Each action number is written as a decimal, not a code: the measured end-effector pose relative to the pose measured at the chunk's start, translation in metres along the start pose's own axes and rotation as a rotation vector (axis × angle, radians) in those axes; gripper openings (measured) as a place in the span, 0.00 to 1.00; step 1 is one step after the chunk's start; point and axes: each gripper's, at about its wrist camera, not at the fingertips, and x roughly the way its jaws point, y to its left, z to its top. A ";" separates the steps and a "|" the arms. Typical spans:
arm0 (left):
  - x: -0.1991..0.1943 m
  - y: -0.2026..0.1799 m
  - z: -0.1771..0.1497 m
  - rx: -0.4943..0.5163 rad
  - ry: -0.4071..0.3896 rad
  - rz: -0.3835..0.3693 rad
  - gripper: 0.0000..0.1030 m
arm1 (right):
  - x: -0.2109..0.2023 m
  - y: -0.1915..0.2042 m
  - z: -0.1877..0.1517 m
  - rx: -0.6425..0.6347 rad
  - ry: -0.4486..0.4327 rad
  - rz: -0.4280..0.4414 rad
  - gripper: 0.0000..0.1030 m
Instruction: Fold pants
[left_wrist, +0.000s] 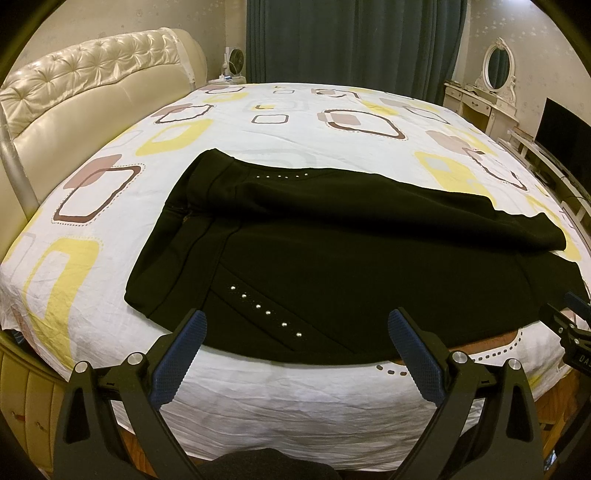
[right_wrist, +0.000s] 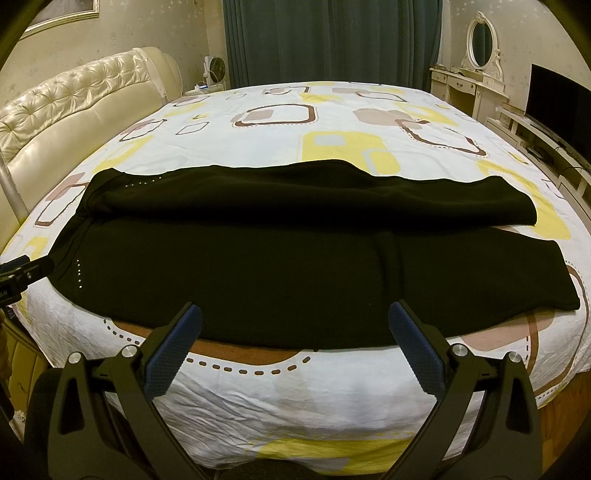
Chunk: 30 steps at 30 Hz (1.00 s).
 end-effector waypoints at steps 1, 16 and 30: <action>0.000 0.000 0.000 0.000 0.000 0.001 0.95 | 0.000 0.000 0.000 0.000 0.000 0.001 0.98; 0.000 0.000 0.000 -0.001 0.000 0.001 0.95 | 0.004 0.000 -0.003 0.002 0.005 0.009 0.98; 0.002 0.000 -0.001 0.017 0.002 -0.026 0.95 | -0.030 -0.123 0.044 0.211 -0.045 0.193 0.98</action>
